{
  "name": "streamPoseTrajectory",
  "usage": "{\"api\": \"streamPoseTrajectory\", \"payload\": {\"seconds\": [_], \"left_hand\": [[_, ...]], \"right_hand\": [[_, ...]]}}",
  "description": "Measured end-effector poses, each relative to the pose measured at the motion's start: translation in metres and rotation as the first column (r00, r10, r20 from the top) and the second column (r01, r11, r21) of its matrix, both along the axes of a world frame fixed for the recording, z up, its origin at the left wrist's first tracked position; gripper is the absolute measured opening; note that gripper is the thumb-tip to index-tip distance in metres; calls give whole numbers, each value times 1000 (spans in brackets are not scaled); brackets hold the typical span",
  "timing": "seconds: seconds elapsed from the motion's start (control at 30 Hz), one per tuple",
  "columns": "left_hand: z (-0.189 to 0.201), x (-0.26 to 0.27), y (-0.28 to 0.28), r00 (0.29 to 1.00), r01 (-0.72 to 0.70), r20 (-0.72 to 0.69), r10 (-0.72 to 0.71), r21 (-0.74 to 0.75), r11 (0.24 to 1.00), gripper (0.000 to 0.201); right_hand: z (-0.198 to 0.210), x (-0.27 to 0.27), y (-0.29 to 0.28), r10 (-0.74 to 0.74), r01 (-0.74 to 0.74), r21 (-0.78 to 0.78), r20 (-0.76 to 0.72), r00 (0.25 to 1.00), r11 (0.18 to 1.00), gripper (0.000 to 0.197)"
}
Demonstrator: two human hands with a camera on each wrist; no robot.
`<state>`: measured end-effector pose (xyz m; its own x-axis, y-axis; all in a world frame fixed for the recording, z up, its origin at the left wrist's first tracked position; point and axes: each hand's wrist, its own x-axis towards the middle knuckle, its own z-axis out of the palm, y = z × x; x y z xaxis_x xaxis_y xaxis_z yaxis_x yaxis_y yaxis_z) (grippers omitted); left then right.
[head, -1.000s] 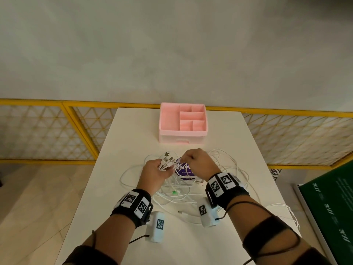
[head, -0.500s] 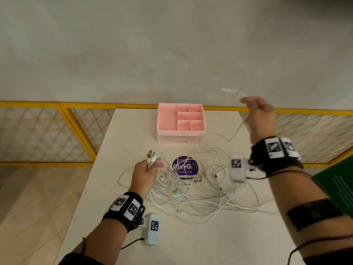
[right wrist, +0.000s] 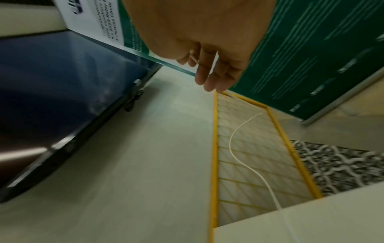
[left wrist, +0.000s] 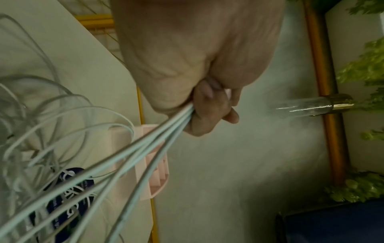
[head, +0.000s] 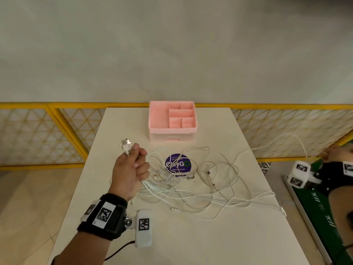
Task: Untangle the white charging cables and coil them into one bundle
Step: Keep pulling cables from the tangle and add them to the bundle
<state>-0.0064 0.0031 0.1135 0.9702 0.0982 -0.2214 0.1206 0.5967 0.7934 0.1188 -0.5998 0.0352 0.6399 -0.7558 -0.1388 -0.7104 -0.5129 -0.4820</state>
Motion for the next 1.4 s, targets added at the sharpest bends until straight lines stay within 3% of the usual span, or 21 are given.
{"api": "streamPoseTrajectory", "payload": {"seconds": [0.03, 0.07, 0.1, 0.13, 0.2, 0.27, 0.37, 0.43, 0.5, 0.57, 0.63, 0.67, 0.8, 0.87, 0.93, 1.1, 1.33, 1.4], "left_hand": [[3, 1, -3, 1000, -2, 1, 2, 1, 1000, 38], [5, 1, -6, 1000, -3, 2, 3, 1, 1000, 39], [6, 2, -8, 1000, -3, 2, 3, 0, 1000, 39], [6, 2, -10, 1000, 0, 3, 0, 0, 1000, 39], [8, 2, -15, 1000, 11, 1, -11, 3, 1000, 39], [11, 3, -17, 1000, 14, 5, -14, 1, 1000, 39], [14, 4, -21, 1000, 16, 24, -16, -6, 1000, 37], [15, 5, -25, 999, 21, 35, -21, -20, 1000, 37], [16, 6, -31, 999, 29, 41, -27, -39, 999, 38], [17, 9, -37, 998, 36, 53, -33, -67, 997, 40], [19, 13, -42, 997, 34, 72, -26, -116, 993, 40], [20, 15, -41, 997, 27, 80, -17, -129, 991, 40], [17, 18, -24, 995, -39, 89, 48, -97, 995, 40], [12, 19, -10, 993, -98, 56, 103, -89, 991, 41], [4, 21, 8, 987, -159, 12, 161, -92, 983, 43], [-19, 24, 49, 964, -261, -89, 251, -114, 959, 46], [-30, 27, 33, 971, -213, -127, 204, -66, 975, 46], [-32, 27, 34, 970, -210, -137, 200, -61, 976, 46]], "right_hand": [[9, -23, 27, 37, -52, -119, -124, 992, 992, 111], [22, -41, 45, 39, -49, -70, -142, 989, 996, 80], [37, -50, 64, -18, 14, -93, -49, 999, 996, 58], [39, -63, 84, -106, 106, 7, 60, 992, 994, 45], [19, -77, 102, -190, 149, 249, 150, 970, 957, 41], [0, -77, 114, -169, 53, 439, 230, 958, 897, 49], [-4, -76, 163, 90, -172, 450, 198, 976, 876, 61], [9, -80, 217, 256, -365, 397, 301, 918, 842, 53], [31, -91, 281, 457, -630, 388, 452, 766, 673, 35], [53, -109, 347, 658, -835, 387, 517, 548, 391, 21], [61, -123, 397, 783, -908, 388, 510, 356, 160, 9], [63, -128, 415, 811, -921, 377, 505, 297, 103, 8], [57, -123, 428, 837, -946, 299, 480, 264, 127, 29], [51, -115, 411, 902, -973, 200, 388, 189, 118, 31], [42, -106, 385, 947, -983, 130, 276, 164, 133, 37], [26, -86, 298, 905, -917, 181, 180, 386, 355, 43], [34, -70, 223, 841, -832, 196, 55, 538, 519, 27], [39, -66, 199, 770, -764, 173, 43, 637, 622, 26]]}}
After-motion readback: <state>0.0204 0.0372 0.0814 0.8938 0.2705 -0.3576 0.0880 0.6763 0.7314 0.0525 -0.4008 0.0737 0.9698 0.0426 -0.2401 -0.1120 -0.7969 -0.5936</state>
